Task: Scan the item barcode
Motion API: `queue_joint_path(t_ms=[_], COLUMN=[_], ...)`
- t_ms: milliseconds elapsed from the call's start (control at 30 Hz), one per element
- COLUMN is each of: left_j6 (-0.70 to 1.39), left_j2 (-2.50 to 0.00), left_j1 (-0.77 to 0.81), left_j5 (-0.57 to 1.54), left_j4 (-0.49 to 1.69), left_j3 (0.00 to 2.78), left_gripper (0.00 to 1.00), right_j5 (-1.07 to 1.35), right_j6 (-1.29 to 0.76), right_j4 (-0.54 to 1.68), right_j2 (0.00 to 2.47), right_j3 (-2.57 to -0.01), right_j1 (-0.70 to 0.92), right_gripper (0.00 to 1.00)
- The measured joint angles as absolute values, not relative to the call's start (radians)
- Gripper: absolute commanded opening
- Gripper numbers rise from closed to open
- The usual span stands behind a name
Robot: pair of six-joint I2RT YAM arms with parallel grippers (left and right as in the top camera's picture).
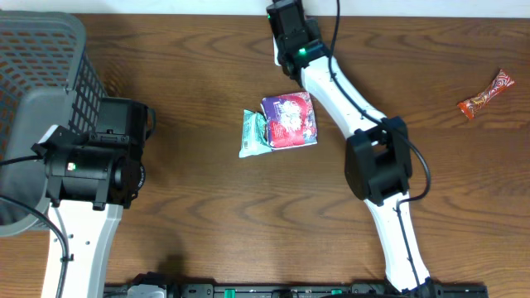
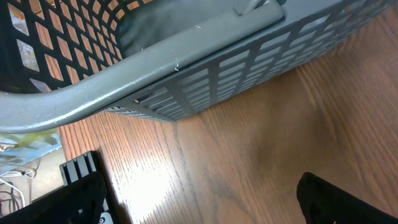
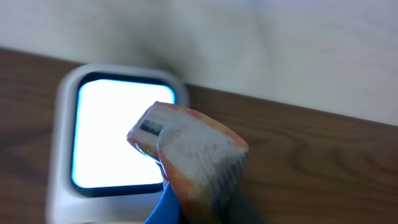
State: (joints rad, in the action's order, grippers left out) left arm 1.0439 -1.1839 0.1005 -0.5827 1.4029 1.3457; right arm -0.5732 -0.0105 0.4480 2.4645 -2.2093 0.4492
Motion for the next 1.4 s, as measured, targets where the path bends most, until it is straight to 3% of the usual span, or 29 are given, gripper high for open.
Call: queue_joint_path(t_ms=[167, 367, 500, 533, 600, 633, 733, 967, 1400], left_j6=[1.044, 1.044, 1.044, 1.044, 1.044, 1.044, 1.044, 1.044, 1.044], left_j2=[-1.184, -1.184, -1.184, -1.184, -1.184, -1.184, -1.184, -1.184, -1.184], left_j1=[0.101, 0.101, 0.101, 0.101, 0.101, 0.101, 0.101, 0.101, 0.101], left_j5=[-0.582, -0.583, -0.583, -0.583, -0.582, -0.583, -0.583, -0.583, -0.583], left_j4=[1.402, 1.403, 1.403, 1.403, 1.403, 1.403, 1.403, 1.403, 1.403], left_j3=[1.346, 1.346, 1.346, 1.346, 1.346, 1.346, 1.346, 1.346, 1.346], left_gripper=[0.98, 0.98, 0.98, 0.98, 0.98, 0.98, 0.98, 0.98, 0.98], right_j5=[-0.604, -0.678, -0.687, -0.679, -0.658, -0.640, -0.569, -0.304, 0.440], right_j6=[-0.021, -0.037, -0.050, -0.052, -0.055, -0.060, -0.060, -0.064, -0.064], right_j4=[0.600, 0.895, 0.999, 1.011, 1.024, 1.024, 1.036, 1.089, 1.318], right_j2=[2.374, 2.278, 2.284, 2.284, 2.284, 2.284, 2.284, 2.284, 2.284], right_j3=[-2.210, -2.224, -2.214, -2.203, -2.180, -2.169, -2.143, -2.130, -2.130], right_j1=[0.377, 0.167, 0.010, -0.030, -0.097, -0.128, -0.200, -0.263, -0.122], right_gripper=[0.01, 0.01, 0.11, 0.21, 0.52, 0.73, 0.98, 0.99, 0.99])
